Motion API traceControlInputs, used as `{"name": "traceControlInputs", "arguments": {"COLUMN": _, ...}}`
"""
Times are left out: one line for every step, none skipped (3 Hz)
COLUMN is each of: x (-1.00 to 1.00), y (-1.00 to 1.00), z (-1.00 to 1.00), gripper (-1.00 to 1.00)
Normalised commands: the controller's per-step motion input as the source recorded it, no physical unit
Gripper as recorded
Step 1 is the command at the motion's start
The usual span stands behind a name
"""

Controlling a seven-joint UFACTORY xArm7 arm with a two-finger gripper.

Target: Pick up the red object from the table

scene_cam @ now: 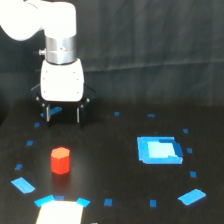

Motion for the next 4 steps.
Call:
{"name": "traceControlInputs", "arguments": {"x": 0.03, "y": -1.00, "z": -1.00, "gripper": 0.93}}
{"name": "traceControlInputs", "arguments": {"x": 0.03, "y": -1.00, "z": -1.00, "gripper": 0.37}}
{"name": "traceControlInputs", "arguments": {"x": -0.17, "y": -1.00, "z": -0.90, "gripper": -0.76}}
{"name": "traceControlInputs", "arguments": {"x": -0.06, "y": -1.00, "z": 0.06, "gripper": 0.28}}
